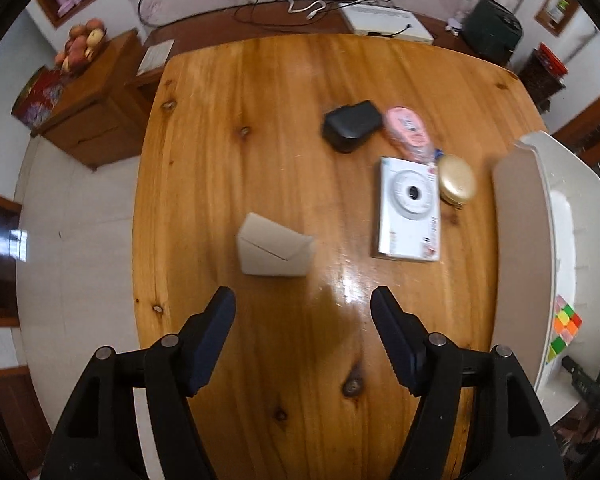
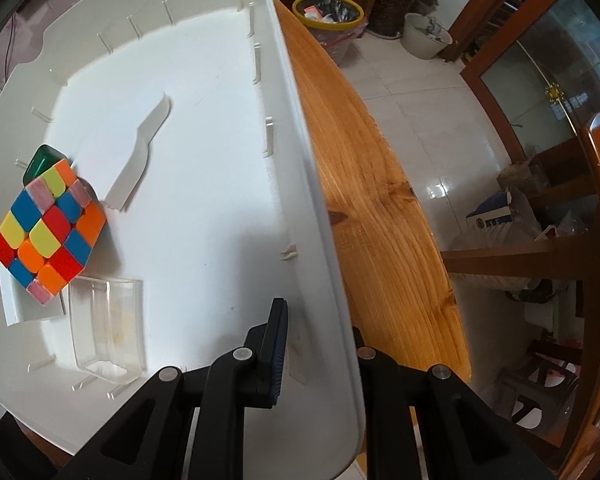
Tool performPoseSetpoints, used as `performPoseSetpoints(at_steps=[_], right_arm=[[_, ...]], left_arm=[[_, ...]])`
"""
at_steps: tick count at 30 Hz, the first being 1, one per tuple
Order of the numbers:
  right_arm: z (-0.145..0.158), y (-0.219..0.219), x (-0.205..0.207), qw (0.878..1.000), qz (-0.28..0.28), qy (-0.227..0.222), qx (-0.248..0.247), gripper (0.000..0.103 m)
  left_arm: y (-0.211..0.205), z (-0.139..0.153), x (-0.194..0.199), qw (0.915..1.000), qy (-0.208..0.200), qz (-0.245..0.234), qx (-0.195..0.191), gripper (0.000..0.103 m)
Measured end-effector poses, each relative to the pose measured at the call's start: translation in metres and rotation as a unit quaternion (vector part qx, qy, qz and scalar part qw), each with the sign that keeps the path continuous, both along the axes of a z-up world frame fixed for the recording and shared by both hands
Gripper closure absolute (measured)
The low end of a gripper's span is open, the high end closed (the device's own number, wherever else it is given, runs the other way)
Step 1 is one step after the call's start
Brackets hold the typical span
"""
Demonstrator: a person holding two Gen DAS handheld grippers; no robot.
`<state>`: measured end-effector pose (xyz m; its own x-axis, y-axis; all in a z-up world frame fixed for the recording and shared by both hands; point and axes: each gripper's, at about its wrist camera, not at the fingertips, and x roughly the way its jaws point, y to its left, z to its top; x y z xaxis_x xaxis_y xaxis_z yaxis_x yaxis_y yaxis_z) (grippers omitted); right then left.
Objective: Organize rigid objects
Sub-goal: 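Move the left tool back over the table toward the beige card holder, then close the left gripper on the beige card holder and lift it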
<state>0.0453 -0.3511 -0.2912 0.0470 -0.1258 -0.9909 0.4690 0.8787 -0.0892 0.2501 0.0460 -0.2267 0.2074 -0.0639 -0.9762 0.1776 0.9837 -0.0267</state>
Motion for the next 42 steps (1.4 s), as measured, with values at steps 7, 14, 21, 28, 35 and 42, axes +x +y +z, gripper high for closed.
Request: performPoseSetpoints(at_steps=[7,14,21,28,35,42], right_arm=[[-0.001,-0.003,-0.003,1.000,-0.014,-0.006,0.000,0.085],[-0.002,-0.005,-0.006,1.000,-0.026,-0.008,0.000,0.085],[-0.002,-0.005,-0.006,1.000,-0.030,-0.008,-0.003,0.084],[-0.002,-0.003,-0.006,1.000,-0.025,-0.004,-0.003,0.084],[-0.001,-0.002,-0.005,1.000,-0.022,-0.002,-0.003,0.084],[-0.001,-0.001,-0.004,1.000,-0.020,-0.001,-0.003,0.084]], left_arm=[[0.015,-0.021,0.021,0.9989,0.038,0.024,-0.013,0.029],[0.011,-0.039,0.030,0.9966,0.072,0.029,-0.026,0.029],[0.008,-0.056,0.040,0.9950,0.093,0.036,-0.011,0.029],[0.008,-0.068,0.044,0.9926,0.112,0.045,-0.013,0.030],[0.018,-0.074,0.049,0.9905,0.120,0.063,-0.022,0.043],[0.033,-0.073,0.049,0.9898,0.118,0.071,-0.035,0.043]])
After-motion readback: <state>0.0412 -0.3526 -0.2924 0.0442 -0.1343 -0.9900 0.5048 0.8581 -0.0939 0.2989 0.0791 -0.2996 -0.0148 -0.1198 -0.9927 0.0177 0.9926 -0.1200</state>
